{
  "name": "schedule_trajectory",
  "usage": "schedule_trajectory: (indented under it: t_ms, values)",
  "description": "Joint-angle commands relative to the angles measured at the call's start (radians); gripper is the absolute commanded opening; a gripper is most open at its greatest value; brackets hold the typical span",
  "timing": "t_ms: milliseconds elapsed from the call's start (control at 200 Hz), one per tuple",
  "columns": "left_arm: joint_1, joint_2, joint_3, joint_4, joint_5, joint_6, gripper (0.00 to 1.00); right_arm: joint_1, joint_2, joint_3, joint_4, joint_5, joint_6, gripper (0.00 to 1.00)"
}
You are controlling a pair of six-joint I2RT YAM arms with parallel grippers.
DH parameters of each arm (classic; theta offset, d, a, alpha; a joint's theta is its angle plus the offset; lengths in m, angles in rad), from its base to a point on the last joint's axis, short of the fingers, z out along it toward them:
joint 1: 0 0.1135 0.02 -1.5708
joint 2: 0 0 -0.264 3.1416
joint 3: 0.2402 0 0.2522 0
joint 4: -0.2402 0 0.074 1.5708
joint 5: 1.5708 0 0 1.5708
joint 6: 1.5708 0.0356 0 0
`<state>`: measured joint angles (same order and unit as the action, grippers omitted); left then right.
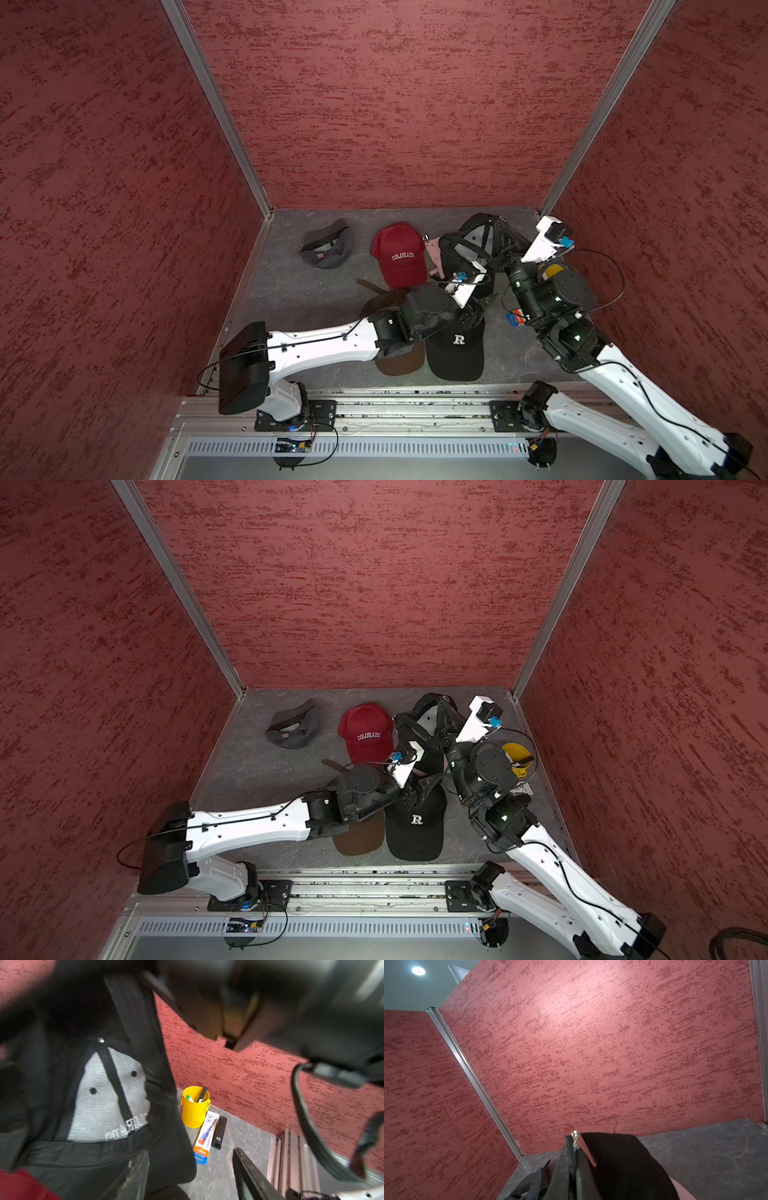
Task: Open the adjustable buckle of the baseball cap
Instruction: Pull the adjustable strap on the baseball cap.
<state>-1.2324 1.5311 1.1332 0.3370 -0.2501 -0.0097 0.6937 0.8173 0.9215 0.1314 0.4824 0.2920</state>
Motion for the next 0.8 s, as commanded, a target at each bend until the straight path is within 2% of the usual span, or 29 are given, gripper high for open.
schedule_trajectory:
  t_ms: [0, 200, 416, 546, 656, 796]
  values:
    - [-0.025, 0.055, 0.007, 0.197, -0.094, 0.033, 0.66, 0.0, -0.014, 0.038, 0.04, 0.033, 0.018, 0.0]
    - [-0.024, 0.164, 0.078, 0.246, -0.154, 0.026, 0.69, 0.0, -0.032, 0.036, 0.026, 0.039, 0.019, 0.0]
    - [-0.007, 0.244, 0.189, 0.149, -0.211, 0.004, 0.69, 0.0, -0.051, 0.033, 0.007, 0.039, 0.026, 0.0]
    - [0.018, 0.266, 0.237, 0.011, -0.201, -0.052, 0.66, -0.001, -0.06, 0.028, 0.006, 0.041, 0.023, 0.0]
    - [0.028, 0.271, 0.24, 0.006, -0.166, -0.056, 0.6, 0.0, -0.054, 0.029, 0.005, 0.039, 0.018, 0.0]
    - [0.033, 0.258, 0.241, -0.041, -0.138, -0.054, 0.39, 0.0, -0.049, 0.027, 0.011, 0.039, 0.007, 0.0]
